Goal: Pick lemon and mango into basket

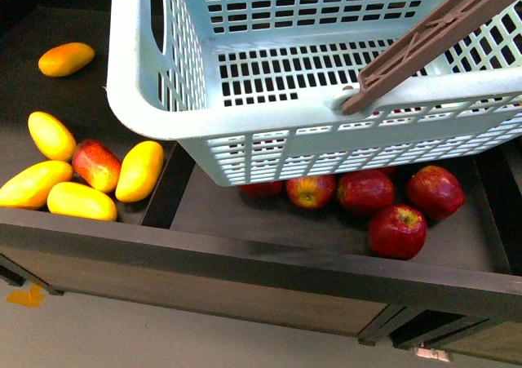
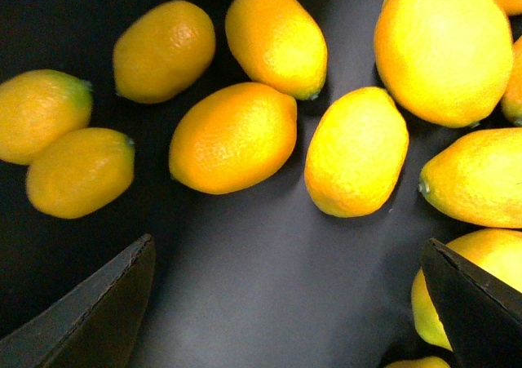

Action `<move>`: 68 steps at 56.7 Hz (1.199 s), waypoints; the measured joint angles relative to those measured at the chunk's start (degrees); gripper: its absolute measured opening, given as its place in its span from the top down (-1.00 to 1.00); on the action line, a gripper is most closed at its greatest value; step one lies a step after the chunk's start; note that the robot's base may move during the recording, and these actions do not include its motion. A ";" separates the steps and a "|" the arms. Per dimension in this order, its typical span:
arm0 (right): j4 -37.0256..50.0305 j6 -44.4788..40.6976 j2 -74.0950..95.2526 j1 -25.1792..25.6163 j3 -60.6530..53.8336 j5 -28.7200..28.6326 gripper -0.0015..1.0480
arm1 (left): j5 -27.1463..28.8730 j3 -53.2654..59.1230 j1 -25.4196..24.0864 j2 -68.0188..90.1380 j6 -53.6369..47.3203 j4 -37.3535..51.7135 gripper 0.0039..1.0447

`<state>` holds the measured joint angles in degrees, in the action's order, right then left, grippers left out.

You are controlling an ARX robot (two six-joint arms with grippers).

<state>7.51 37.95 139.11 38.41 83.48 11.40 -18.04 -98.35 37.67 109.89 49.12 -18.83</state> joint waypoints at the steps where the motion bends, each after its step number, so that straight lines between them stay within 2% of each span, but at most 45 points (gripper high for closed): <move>1: -0.28 0.20 0.48 -0.04 0.63 -0.02 -0.83 | 0.00 0.00 0.00 0.00 0.00 0.00 0.49; 21: -6.82 4.35 11.43 -0.63 16.52 2.01 -0.83 | -0.02 0.00 0.00 0.00 0.00 0.00 0.49; 52: -15.78 5.57 23.80 -2.25 37.86 2.75 -0.83 | 0.00 0.00 0.00 0.00 -0.02 0.00 0.49; 68: -19.04 5.53 28.20 -2.67 45.35 3.06 -0.83 | 0.00 0.00 0.00 0.00 0.00 0.00 0.49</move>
<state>-11.53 43.48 167.30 35.75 128.84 14.46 -18.04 -98.35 37.67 109.89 49.12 -18.83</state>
